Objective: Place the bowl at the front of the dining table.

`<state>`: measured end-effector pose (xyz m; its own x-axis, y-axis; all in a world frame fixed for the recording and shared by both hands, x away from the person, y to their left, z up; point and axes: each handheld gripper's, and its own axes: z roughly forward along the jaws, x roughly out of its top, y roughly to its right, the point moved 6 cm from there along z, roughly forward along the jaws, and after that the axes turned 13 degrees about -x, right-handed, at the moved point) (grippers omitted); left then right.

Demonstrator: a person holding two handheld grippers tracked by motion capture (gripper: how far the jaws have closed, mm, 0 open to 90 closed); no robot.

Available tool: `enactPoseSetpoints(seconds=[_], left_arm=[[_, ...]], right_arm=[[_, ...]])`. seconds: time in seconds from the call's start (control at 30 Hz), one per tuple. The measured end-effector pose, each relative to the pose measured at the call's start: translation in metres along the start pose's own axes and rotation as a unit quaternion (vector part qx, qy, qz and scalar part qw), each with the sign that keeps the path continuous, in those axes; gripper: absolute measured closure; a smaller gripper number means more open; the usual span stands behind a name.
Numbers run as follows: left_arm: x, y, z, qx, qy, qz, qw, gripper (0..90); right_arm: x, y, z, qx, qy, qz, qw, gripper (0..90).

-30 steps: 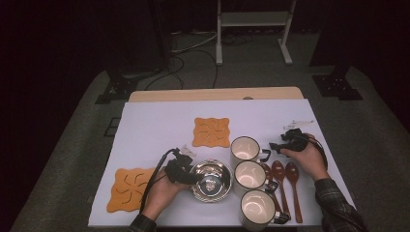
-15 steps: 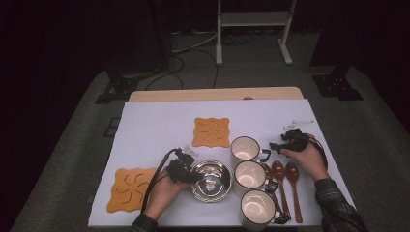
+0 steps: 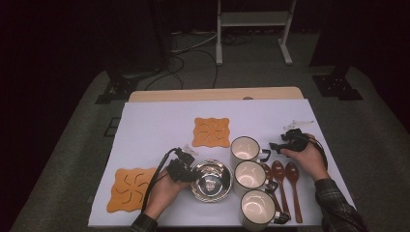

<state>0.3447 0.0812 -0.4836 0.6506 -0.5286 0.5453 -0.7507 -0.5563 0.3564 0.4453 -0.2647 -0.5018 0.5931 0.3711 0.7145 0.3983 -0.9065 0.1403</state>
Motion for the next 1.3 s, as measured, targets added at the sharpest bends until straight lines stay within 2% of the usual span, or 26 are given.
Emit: enactPoseSetpoints(seconds=[0.5,0.8,1.07,1.3], left_arm=[[-0.001,0.000,-0.001,-0.006,-0.007,-0.005,0.9999,78.9],[0.000,0.001,-0.003,-0.020,-0.004,-0.012,0.9997,80.5],[0.001,0.001,-0.008,-0.025,0.001,-0.012,0.9996,82.5],[0.002,0.002,-0.013,-0.021,0.005,-0.004,0.9998,84.1]], right_arm=[[0.000,0.000,0.000,0.000,0.000,0.000,1.0000,30.7],[0.000,0.000,0.000,0.000,0.000,-0.001,1.0000,30.8],[0.000,0.000,0.000,0.000,0.000,0.000,1.0000,30.7],[0.000,0.000,0.000,0.000,0.001,0.000,1.0000,30.7]])
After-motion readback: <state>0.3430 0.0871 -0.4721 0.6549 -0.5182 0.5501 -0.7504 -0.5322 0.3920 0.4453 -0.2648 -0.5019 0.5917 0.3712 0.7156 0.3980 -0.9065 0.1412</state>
